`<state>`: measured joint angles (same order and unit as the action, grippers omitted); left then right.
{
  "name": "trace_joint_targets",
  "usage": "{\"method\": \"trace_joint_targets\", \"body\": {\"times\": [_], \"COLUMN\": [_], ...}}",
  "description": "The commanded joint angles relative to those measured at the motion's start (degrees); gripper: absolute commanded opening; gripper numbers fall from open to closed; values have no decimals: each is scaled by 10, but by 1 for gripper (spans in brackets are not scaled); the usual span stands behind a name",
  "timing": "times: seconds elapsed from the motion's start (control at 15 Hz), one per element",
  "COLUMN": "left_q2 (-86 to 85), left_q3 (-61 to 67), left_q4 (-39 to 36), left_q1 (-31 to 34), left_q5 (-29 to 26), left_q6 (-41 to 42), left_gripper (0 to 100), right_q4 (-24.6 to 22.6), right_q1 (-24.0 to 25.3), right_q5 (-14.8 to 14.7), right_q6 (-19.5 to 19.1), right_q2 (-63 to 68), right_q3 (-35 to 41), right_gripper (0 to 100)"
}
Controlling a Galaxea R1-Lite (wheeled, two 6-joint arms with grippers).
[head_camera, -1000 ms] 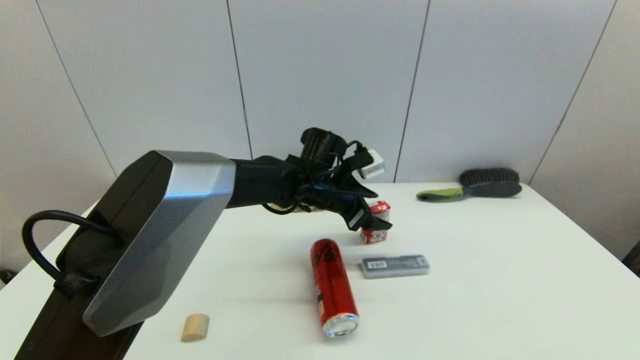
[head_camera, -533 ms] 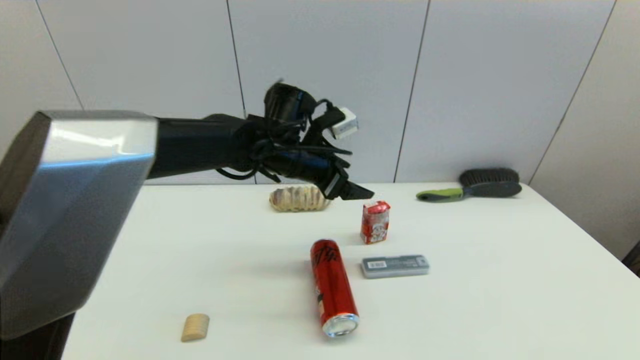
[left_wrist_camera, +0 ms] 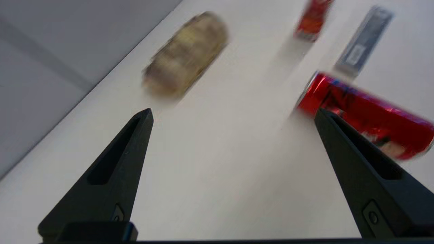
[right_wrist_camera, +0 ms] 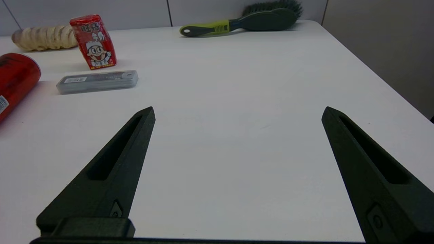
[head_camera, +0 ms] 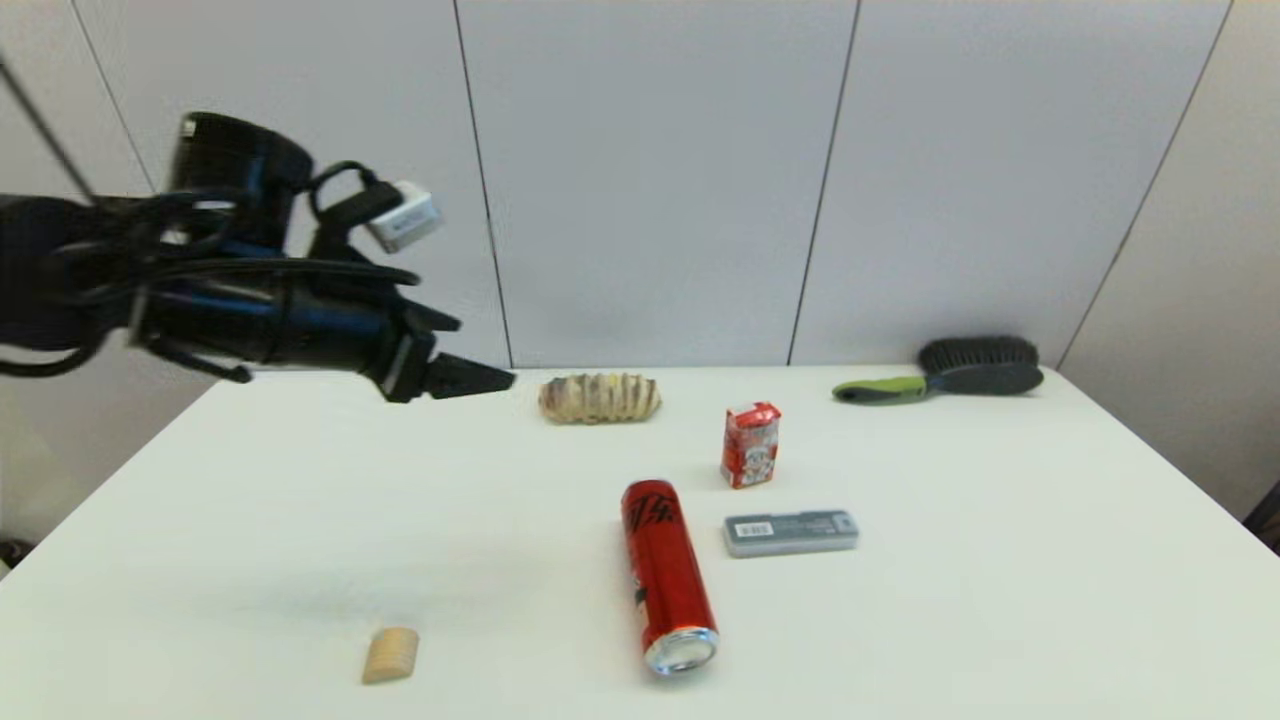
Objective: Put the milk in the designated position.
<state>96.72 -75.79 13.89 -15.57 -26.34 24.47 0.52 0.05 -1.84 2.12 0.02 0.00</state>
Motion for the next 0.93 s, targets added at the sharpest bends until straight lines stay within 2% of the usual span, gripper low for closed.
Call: {"method": "trace_joint_targets", "body": {"times": [0.07,0.13,0.4,0.53,0.73,0.93], "left_q2": [-322,-377,-579,-686,-800,-817], "left_q3": [241,285,458,549,628,707], "left_q4": [-69,-95,-217,-253,-251,-315], "left_q1": [117,117,119,119,119,121], "left_q5": [134,179,267,274,273,269], "left_q6": [-100,-109,-122,-122,-122,-120], "left_gripper": [100,100,100,100,100,100], "right_q4": [0,0,0,0,0,0], "right_q1": [0,0,0,0,0,0], "right_q5": [0,0,0,0,0,0], "right_q6": [0,0,0,0,0,0], "right_q2": [1,1,0,1,1,0], "right_q3": [0,0,0,0,0,0], "right_gripper": [100,100,100,100,100,100]}}
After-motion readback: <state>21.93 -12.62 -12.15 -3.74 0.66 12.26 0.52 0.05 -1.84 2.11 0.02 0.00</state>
